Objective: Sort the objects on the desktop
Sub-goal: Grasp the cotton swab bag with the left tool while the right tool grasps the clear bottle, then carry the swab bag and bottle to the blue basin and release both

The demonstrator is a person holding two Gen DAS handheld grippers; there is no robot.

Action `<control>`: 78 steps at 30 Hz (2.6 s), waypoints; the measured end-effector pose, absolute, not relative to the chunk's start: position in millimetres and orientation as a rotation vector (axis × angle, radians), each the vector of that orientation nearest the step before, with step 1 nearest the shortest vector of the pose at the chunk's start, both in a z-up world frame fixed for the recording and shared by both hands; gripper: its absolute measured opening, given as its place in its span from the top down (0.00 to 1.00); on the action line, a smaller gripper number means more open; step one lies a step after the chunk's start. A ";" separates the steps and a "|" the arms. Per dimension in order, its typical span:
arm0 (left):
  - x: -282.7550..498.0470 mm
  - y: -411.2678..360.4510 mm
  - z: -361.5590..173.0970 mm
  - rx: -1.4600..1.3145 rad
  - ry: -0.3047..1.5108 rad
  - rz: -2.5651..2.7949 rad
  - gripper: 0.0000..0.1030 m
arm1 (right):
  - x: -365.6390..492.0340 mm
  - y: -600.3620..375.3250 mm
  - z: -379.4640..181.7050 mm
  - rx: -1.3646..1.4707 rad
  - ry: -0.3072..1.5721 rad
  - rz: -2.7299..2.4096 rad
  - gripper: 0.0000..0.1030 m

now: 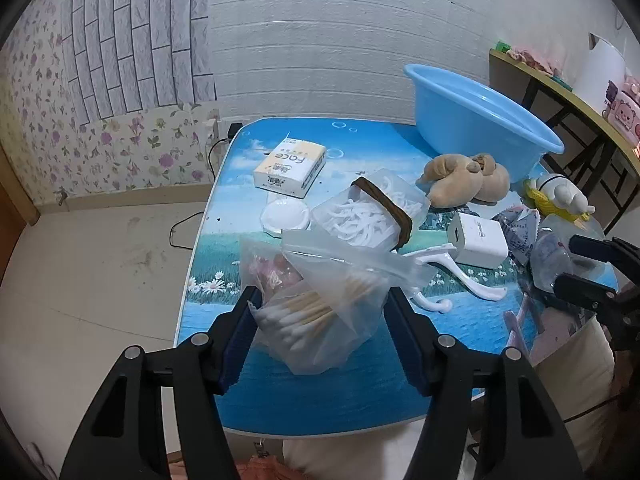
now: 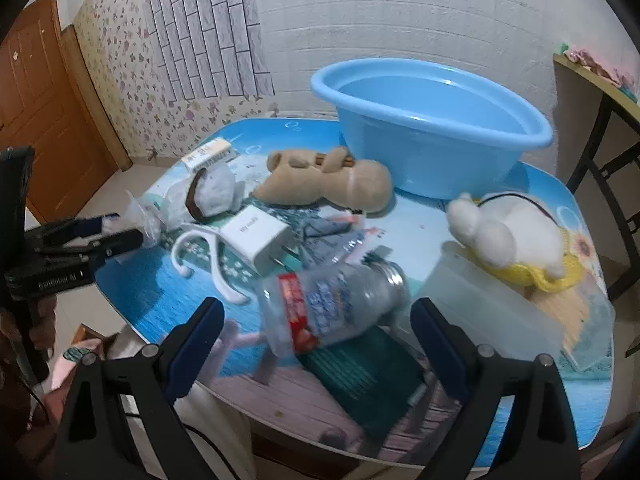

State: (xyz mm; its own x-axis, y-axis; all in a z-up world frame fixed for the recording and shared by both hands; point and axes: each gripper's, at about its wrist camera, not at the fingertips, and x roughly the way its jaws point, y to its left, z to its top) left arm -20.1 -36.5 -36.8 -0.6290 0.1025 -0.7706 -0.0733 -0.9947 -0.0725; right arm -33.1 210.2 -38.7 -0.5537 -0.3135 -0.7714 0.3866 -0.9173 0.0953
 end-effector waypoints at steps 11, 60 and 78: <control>-19.0 -23.7 -46.6 -1.311 0.092 2.762 0.32 | -39.0 205.4 -51.4 1.244 0.173 -2.482 0.33; -7.9 -31.9 -50.4 -1.303 0.047 2.791 0.51 | -22.9 235.4 -57.3 1.219 0.194 -2.421 0.58; 3.7 -19.7 6.4 -1.143 -0.012 2.810 0.64 | -7.0 239.0 -18.7 1.026 0.135 -2.407 0.62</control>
